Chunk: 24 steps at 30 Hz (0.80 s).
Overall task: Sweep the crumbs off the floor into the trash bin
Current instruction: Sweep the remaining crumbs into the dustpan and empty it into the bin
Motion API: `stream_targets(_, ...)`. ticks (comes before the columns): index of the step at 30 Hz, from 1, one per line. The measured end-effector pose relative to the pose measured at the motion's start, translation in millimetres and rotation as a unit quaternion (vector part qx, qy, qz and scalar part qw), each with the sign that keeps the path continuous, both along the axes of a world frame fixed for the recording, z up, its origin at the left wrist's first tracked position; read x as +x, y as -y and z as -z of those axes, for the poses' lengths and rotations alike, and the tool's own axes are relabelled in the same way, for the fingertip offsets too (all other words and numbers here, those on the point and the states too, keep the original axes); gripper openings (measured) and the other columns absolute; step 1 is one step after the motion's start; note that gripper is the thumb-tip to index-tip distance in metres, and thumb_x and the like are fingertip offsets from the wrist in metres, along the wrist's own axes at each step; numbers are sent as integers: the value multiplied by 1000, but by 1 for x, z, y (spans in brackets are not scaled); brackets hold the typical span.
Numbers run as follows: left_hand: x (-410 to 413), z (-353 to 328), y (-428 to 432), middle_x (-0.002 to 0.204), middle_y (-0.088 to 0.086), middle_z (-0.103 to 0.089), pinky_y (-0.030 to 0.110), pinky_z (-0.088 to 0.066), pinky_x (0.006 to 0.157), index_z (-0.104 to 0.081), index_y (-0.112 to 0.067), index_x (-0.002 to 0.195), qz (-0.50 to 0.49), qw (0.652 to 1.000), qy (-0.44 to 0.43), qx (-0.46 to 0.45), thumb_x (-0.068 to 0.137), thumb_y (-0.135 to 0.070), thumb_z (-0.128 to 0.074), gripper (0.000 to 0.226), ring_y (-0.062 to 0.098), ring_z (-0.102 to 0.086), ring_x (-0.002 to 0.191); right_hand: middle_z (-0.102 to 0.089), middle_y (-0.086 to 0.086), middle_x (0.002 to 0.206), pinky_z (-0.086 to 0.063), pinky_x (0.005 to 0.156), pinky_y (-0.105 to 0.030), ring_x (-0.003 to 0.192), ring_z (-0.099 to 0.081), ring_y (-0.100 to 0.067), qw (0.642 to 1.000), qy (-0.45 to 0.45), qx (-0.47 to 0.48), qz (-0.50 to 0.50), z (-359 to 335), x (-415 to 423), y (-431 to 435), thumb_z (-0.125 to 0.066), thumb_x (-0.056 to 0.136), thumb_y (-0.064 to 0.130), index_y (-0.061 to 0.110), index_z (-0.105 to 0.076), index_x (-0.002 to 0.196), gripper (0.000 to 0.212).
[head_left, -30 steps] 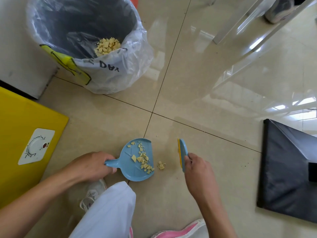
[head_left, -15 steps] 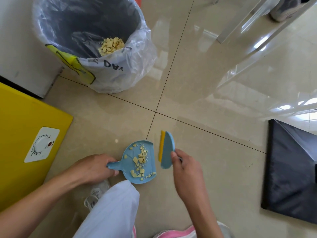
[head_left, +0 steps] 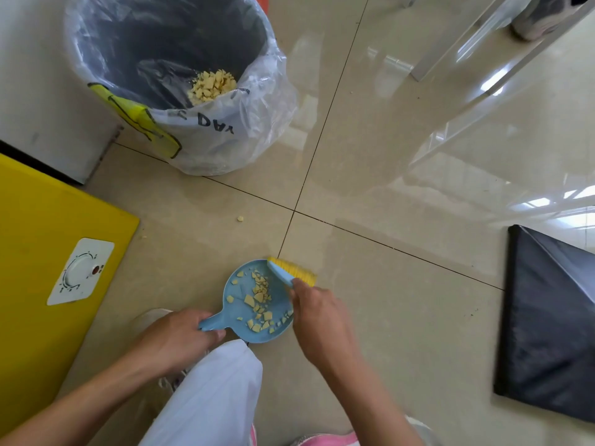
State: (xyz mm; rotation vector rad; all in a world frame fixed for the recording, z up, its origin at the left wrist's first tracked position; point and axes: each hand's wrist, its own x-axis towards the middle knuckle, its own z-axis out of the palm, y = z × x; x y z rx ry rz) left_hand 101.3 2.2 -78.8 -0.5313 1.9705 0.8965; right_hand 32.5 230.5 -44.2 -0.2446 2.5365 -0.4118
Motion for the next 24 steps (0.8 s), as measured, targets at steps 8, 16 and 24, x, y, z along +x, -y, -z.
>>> stream_targets(8, 5, 4, 1, 55, -10, -56, 31, -38, 61, -61, -35, 62, -69, 997, -25, 36, 89, -44, -65, 28, 10, -54, 59, -66, -6, 77, -51, 65, -44, 70, -60, -30, 991, 14, -126, 38, -43, 18, 17, -37, 105, 36, 21, -60, 109, 27)
stream_targets(16, 31, 5, 7, 44, -12, -52, 30, -33, 56, -59, -22, 61, -201, 977, -62, 14, 92, -31, -69, 34, 9, -47, 51, -63, -8, 87, -47, 61, -39, 79, -60, -34, 991, -118, -54, 4, -15, -83, 62, -42, 101, 21, 23, -59, 123, 27)
stream_targets(24, 22, 11, 7, 46, -3, -45, 36, -34, 56, -60, -31, 63, -282, 957, -43, 50, 76, -57, -63, 30, 17, -40, 47, -66, -11, 87, -33, 55, -32, 67, -56, -33, 990, -34, 39, -130, 10, -81, 81, -50, 82, 8, 16, -60, 100, 22)
